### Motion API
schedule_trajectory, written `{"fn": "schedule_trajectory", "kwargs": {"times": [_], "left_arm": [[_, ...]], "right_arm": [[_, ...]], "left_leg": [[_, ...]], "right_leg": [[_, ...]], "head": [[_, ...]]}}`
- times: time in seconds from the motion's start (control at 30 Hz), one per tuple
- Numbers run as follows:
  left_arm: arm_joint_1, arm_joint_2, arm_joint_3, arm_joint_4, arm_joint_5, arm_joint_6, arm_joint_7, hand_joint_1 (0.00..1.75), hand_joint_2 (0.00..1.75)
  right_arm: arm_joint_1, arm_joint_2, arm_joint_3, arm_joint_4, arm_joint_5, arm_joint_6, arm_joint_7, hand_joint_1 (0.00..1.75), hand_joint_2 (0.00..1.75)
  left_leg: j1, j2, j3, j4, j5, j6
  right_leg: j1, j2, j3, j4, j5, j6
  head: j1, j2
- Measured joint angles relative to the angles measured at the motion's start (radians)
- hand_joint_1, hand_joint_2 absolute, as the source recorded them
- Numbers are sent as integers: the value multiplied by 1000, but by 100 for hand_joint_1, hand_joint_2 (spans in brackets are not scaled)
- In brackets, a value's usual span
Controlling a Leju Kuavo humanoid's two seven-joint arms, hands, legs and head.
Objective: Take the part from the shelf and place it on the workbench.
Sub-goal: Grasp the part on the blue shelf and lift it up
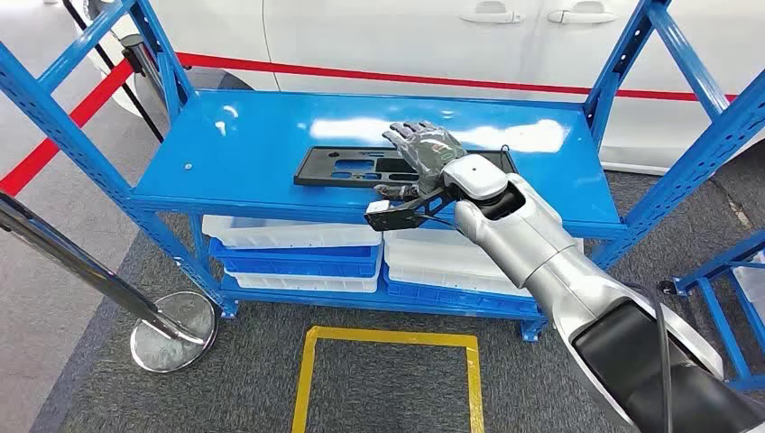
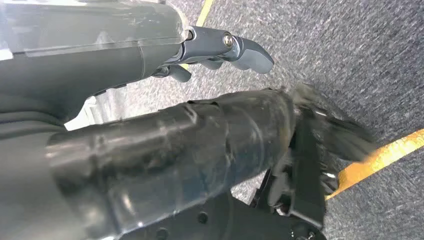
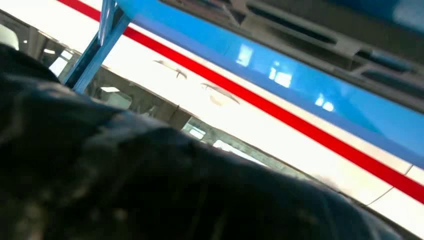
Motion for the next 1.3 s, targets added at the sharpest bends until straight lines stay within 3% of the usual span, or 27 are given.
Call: {"fn": "schedule_trajectory", "kwargs": {"times": [0.03, 0.07, 0.1, 0.2, 0.27, 0.37, 0.4, 0.43, 0.47, 0.53, 0.6, 0.7, 1.0, 1.3], "left_arm": [[2, 0, 1, 0, 0, -1, 0, 0, 0], [2, 1, 2, 0, 0, -2, 0, 0, 0], [3, 2, 4, 0, -1, -4, -1, 0, 0], [0, 2, 5, 0, -5, -3, -3, 0, 0], [0, 2, 7, 0, -12, 2, -2, 0, 0], [-4, 2, 14, 0, -20, 9, -3, 0, 0], [-5, 3, 17, 0, -23, 11, -3, 0, 0], [-6, 3, 21, 0, -26, 12, -7, 0, 0], [-5, 3, 24, 0, -32, 11, -12, 0, 0], [-2, 2, 27, 0, -42, 8, -22, 0, 0], [0, 0, 30, 0, -44, 0, -23, 0, 0], [-2, -1, 40, 0, -39, -11, -34, 0, 0], [-10, 1, 75, 0, -42, -27, -65, 0, 0], [-11, 1, 95, 0, -44, -10, -29, 0, 0]], "right_arm": [[0, 0, 0, 1, 0, 0, 0, 0, 0], [0, 0, 0, 1, 0, 0, 0, 0, 0], [1, 0, 1, 2, 0, 0, 0, 0, 0], [0, 0, 1, 4, -3, 5, 1, 0, 0], [-7, 0, 1, 11, -16, 21, 11, 0, 0], [-20, -1, 0, 45, -39, 40, 37, 0, 0], [-22, -3, -1, 62, -43, 39, 43, 0, 0], [-25, -6, -4, 83, -45, 36, 46, 0, 0], [-28, -10, -9, 105, -45, 33, 47, 0, 0], [-38, -21, -23, 141, -46, 29, 39, 0, 0], [-47, -29, -33, 164, -46, 25, 27, 0, 0], [-51, -32, -43, 183, -47, 22, 18, 0, 0], [-57, -45, -70, 256, -73, 80, 37, 0, 0], [-78, -59, -77, 328, -78, 113, 5, 0, 0]], "left_leg": [[-1, 0, 3, -36, 32, 4], [-3, 0, 6, -54, 40, 7], [-6, 0, 12, -92, 70, 15], [-9, -1, 27, -116, 77, 39], [-5, 1, 48, -125, 78, 52], [-5, 1, 62, -127, 69, 61], [-5, 0, 65, -126, 65, 62], [-5, -2, 69, -123, 59, 62], [-5, -4, 75, -120, 52, 61], [-5, -8, 89, -112, 35, 57], [-5, -9, 94, -107, 22, 48], [-7, -8, 97, -105, 17, 39], [-8, -2, 111, -126, 12, 44], [-8, -1, 110, -126, 15, 32]], "right_leg": [[1, 0, 4, 1, -4, 2], [2, 1, 4, 1, -8, 6], [2, 3, 7, 1, -15, 12], [4, 5, 11, 9, -24, 31], [3, 3, 1, 47, -46, 39], [-3, 0, -95, 209, -114, 51], [-5, -1, -128, 251, -124, 55], [-7, -2, -148, 262, -117, 58], [-8, -3, -150, 238, -89, 59], [-7, -4, -115, 117, 2, 53], [1, -5, -87, 29, 44, 40], [5, -3, -76, 5, 52, 30], [4, 4, -71, 2, 48, 25], [3, 4, -71, 5, 50, 21]], "head": [[0, 0], [0, 0], [0, 0], [0, 0], [1, 0], [1, 0], [1, 0], [1, 0], [1, 0], [2, 0], [2, 0], [3, 0], [3, 0], [3, 0]]}}
